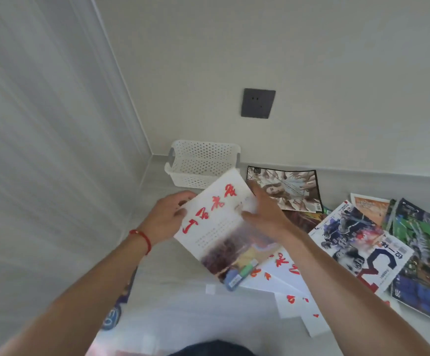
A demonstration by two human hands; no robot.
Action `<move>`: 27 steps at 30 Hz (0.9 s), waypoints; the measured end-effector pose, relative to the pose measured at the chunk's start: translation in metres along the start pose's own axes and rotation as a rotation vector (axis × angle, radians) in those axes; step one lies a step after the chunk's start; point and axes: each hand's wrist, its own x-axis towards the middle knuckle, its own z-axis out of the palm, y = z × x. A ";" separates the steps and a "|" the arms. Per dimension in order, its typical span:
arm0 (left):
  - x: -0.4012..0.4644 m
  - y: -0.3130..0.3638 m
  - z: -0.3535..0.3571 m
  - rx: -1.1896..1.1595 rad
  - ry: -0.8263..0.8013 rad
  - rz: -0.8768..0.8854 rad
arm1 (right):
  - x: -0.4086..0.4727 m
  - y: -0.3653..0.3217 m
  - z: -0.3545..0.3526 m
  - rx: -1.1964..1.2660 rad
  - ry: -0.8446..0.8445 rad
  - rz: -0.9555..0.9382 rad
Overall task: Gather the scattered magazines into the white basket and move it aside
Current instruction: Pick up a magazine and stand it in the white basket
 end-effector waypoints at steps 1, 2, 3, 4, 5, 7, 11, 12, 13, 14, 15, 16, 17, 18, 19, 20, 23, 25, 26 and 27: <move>0.011 -0.003 -0.018 0.032 0.002 0.059 | 0.005 -0.008 0.003 0.023 -0.006 0.008; 0.021 -0.006 -0.034 0.046 0.041 0.110 | 0.008 -0.017 0.005 0.041 0.002 0.003; 0.029 -0.010 -0.049 0.023 0.102 0.140 | 0.010 -0.026 0.008 0.053 0.033 -0.008; 0.036 -0.015 -0.062 -0.025 0.173 0.153 | 0.012 -0.034 0.013 0.086 0.084 -0.021; 0.041 -0.021 -0.072 -0.073 0.261 0.148 | 0.013 -0.040 0.016 0.137 0.145 -0.020; 0.046 -0.032 -0.086 -0.194 0.414 0.079 | 0.019 -0.051 0.019 0.251 0.237 -0.017; 0.052 -0.044 -0.082 -0.518 0.141 -0.235 | 0.035 -0.071 0.005 0.421 0.303 -0.030; 0.055 -0.044 -0.080 -0.497 0.092 -0.234 | 0.040 -0.076 -0.001 0.424 0.310 -0.038; 0.060 -0.041 -0.081 -0.461 0.096 -0.188 | 0.046 -0.081 -0.006 0.423 0.315 -0.052; 0.067 -0.037 -0.084 -0.430 0.133 -0.134 | 0.053 -0.085 -0.011 0.412 0.326 -0.068; 0.075 -0.031 -0.089 -0.411 0.178 -0.087 | 0.062 -0.091 -0.017 0.392 0.340 -0.079; 0.085 -0.025 -0.095 -0.402 0.227 -0.060 | 0.071 -0.098 -0.022 0.348 0.363 -0.082; 0.095 -0.019 -0.102 -0.406 0.275 -0.050 | 0.081 -0.105 -0.029 0.271 0.388 -0.081; 0.105 -0.011 -0.108 -0.412 0.314 -0.053 | 0.091 -0.112 -0.036 0.163 0.409 -0.086; 0.117 -0.005 -0.113 -0.409 0.341 -0.055 | 0.101 -0.118 -0.043 0.054 0.425 -0.090; 0.129 -0.001 -0.117 -0.390 0.354 -0.057 | 0.111 -0.124 -0.050 -0.043 0.438 -0.096; 0.164 0.004 -0.125 -0.232 0.386 -0.082 | 0.136 -0.130 -0.068 -0.212 0.461 -0.089; 0.184 0.000 -0.126 -0.198 0.417 -0.152 | 0.152 -0.127 -0.073 -0.246 0.453 -0.041; 0.194 -0.005 -0.125 -0.253 0.422 -0.199 | 0.159 -0.124 -0.073 -0.249 0.452 -0.023; 0.200 -0.007 -0.124 -0.326 0.420 -0.253 | 0.166 -0.120 -0.071 -0.239 0.454 -0.005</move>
